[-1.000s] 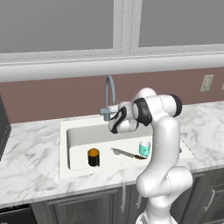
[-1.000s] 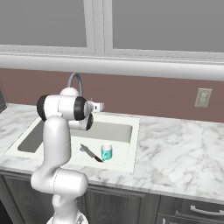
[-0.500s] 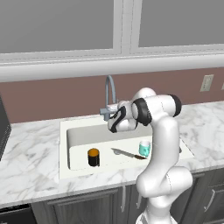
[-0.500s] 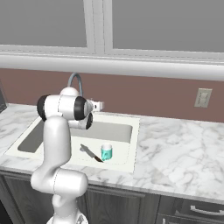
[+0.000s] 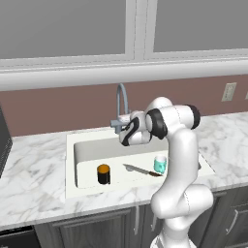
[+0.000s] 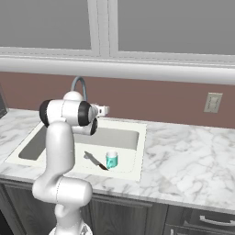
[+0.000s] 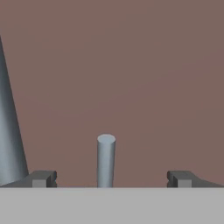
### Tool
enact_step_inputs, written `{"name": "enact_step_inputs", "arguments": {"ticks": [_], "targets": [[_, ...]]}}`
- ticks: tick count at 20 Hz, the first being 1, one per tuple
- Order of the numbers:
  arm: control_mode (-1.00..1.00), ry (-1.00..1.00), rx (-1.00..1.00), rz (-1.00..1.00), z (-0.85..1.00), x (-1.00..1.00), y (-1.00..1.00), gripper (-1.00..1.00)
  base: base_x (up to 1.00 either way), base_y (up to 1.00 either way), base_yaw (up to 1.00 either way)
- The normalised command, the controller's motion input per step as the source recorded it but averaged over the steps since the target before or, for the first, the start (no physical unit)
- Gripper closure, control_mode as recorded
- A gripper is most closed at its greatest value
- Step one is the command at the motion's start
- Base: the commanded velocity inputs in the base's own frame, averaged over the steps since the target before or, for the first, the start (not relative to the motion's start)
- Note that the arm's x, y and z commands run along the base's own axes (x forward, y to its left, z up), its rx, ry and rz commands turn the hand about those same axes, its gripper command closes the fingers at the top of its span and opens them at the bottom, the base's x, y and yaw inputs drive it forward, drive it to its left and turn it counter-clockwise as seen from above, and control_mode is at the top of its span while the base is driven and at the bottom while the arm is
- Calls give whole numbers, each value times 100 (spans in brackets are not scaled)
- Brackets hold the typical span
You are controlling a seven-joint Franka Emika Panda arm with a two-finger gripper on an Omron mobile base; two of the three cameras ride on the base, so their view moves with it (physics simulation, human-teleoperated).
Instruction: Pick the mug and mug and place them in the sink. Then turn on the water.
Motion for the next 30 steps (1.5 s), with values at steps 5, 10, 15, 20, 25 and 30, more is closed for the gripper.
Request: {"name": "enact_step_inputs", "arguments": {"ticks": [5, 10, 15, 20, 25, 30], "targets": [[-100, -8, 0, -1, -17, 0, 0, -100, 0, 0, 0], [-100, -8, 0, 0, -16, 0, 0, -100, 0, 0, 0], [-100, -7, 0, 0, -17, 0, 0, -100, 0, 0, 0], [-100, -7, 0, 0, -13, 0, 0, -100, 0, 0, 0], [-100, -8, 0, 0, -12, 0, 0, -100, 0, 0, 0], [-100, -7, 0, 0, -13, 0, 0, -100, 0, 0, 0]]}}
